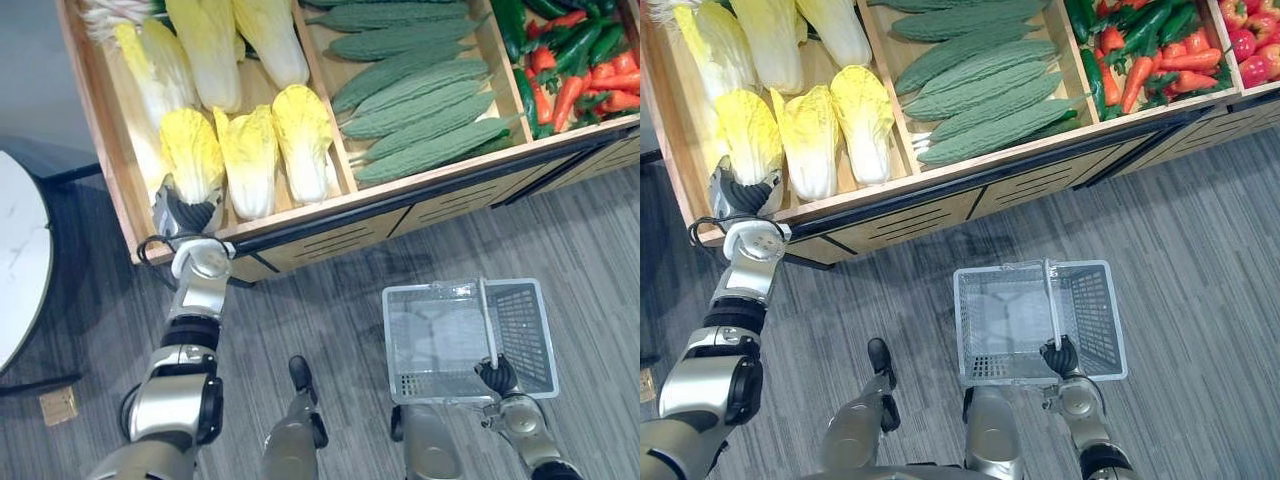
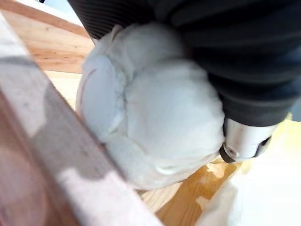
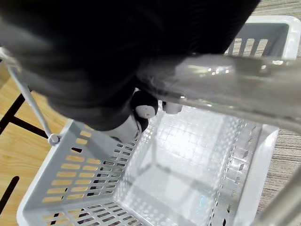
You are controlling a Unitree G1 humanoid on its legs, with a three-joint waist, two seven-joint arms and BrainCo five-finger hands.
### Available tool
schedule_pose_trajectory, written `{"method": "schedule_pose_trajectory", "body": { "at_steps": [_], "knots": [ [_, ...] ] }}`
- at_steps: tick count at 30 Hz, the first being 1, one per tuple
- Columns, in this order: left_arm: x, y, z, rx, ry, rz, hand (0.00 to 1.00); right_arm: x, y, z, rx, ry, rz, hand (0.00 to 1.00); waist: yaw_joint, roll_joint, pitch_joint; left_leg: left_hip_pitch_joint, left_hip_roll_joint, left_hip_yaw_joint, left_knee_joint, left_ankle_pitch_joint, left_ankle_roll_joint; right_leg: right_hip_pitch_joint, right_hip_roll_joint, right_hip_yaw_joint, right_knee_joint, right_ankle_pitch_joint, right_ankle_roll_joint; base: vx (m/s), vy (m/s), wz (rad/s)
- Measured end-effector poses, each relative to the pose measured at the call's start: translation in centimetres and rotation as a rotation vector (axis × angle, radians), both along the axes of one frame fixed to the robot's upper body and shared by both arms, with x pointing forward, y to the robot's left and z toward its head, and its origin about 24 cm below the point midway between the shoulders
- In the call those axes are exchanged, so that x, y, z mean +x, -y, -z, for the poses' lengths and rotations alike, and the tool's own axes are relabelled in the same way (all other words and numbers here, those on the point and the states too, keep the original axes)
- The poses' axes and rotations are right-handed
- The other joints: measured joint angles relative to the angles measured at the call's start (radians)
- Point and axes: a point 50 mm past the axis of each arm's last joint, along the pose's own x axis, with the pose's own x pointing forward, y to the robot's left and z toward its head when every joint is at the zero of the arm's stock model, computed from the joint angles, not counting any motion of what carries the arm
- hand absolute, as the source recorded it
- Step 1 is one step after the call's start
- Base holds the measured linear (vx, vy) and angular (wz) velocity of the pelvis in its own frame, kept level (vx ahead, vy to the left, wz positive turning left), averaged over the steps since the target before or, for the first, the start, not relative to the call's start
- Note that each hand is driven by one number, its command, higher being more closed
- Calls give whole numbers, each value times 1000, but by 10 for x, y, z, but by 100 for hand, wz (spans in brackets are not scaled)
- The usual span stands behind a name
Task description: Pick vegetable in the basket
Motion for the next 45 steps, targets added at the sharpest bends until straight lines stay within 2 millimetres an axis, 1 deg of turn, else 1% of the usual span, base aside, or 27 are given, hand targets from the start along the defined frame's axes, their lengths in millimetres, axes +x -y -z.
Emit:
{"method": "schedule_pose_trajectory", "body": {
  "at_steps": [2, 5, 10, 14, 18, 21, 24, 26, 31, 33, 36, 39, 42, 43, 45],
  "knots": [
    [-3, 6, 0, 4, 26, 14, 100, 0, 1, 0, -1, -6, 8, 100, 0, 2, 0, 0, 0, -8, 0, 2, 1, 2, 0, -6, 4, -1, -2, 21, 4, 10],
    [-11, 15, -7, 9, 106, 51, 100, -2, 2, 1, 0, -12, 16, 100, 1, 2, 0, 7, 1, -18, 0, 2, 1, 14, -1, -7, 6, -1, -2, 21, 10, 9],
    [-22, 27, -25, 1, 255, 71, 100, -2, 2, 2, 0, -16, 18, 100, 1, 2, 0, 23, 0, -15, 0, 2, 1, 21, -3, 0, 18, -1, -2, 0, 3, -1],
    [-31, 41, -47, -42, 423, 74, 100, -3, 1, 3, 2, -20, 18, 100, 0, 1, -2, 36, -1, 0, -1, 3, -2, 28, -3, 17, 15, -2, -1, -15, 13, -9],
    [-39, 50, -55, -85, 512, 74, 100, -7, 2, 6, 8, -35, 33, 100, -3, 6, -17, 37, 2, 4, -1, 6, -3, 28, 0, 19, 13, 0, 1, -6, 1, -3],
    [-43, 58, -56, -97, 534, 104, 100, -14, 0, 12, 27, -59, 55, 100, -4, 5, -50, 40, 5, 7, -1, 6, -3, 29, 3, 22, 12, 0, 1, 25, -3, -2],
    [-53, 73, -59, -69, 578, 190, 100, -19, 0, 14, 28, -74, 60, 100, -3, 4, -76, 53, 7, 22, -1, 5, -5, 32, 5, 41, 12, 2, 4, 28, 2, -16],
    [-60, 84, -59, -47, 594, 270, 100, -20, 0, 15, 14, -89, 38, 100, -3, 4, -96, 73, 6, 53, -1, -2, -13, 36, 6, 73, 4, 8, 13, 0, 4, -36],
    [-64, 109, -55, -19, 580, 444, 100, -25, 2, 16, -1, -104, 20, 100, -7, 5, -139, 110, 13, 123, -7, -25, -31, 33, 20, 143, -5, 16, 26, -18, -18, -45],
    [-68, 115, -52, -7, 572, 502, 100, -25, 5, 13, -19, -103, -12, 100, -26, 6, -160, 125, 16, 154, -8, -30, -37, 33, 26, 174, -15, 19, 31, -2, -36, -44],
    [-69, 125, -49, 5, 545, 579, 100, -25, 9, 9, -40, -103, -51, 100, -30, 7, -179, 162, 29, 213, -8, -38, -47, 34, 46, 229, -16, 22, 37, 23, -46, -55],
    [-70, 130, -46, -3, 528, 643, 100, -21, 12, 4, -63, -97, -88, 100, -31, 7, -192, 191, 36, 263, -8, -46, -55, 34, 62, 277, -16, 25, 41, 41, -42, -57],
    [-73, 134, -40, 15, 495, 715, 100, -12, 18, -6, -104, -79, -153, 100, -32, 7, -198, 231, 44, 333, -6, -62, -67, 33, 86, 345, -15, 33, 52, 51, -46, -67],
    [-74, 136, -37, 15, 480, 742, 100, -8, 21, -12, -126, -67, -175, 100, -35, 7, -200, 245, 45, 360, -5, -70, -73, 33, 93, 372, -16, 39, 48, 54, -28, -69],
    [-76, 139, -34, 41, 457, 785, 100, 0, 24, -21, -156, -45, -217, 100, -44, 6, -205, 266, 44, 404, -5, -82, -81, 30, 105, 416, -17, 43, 54, 50, -24, -74]
  ]
}}
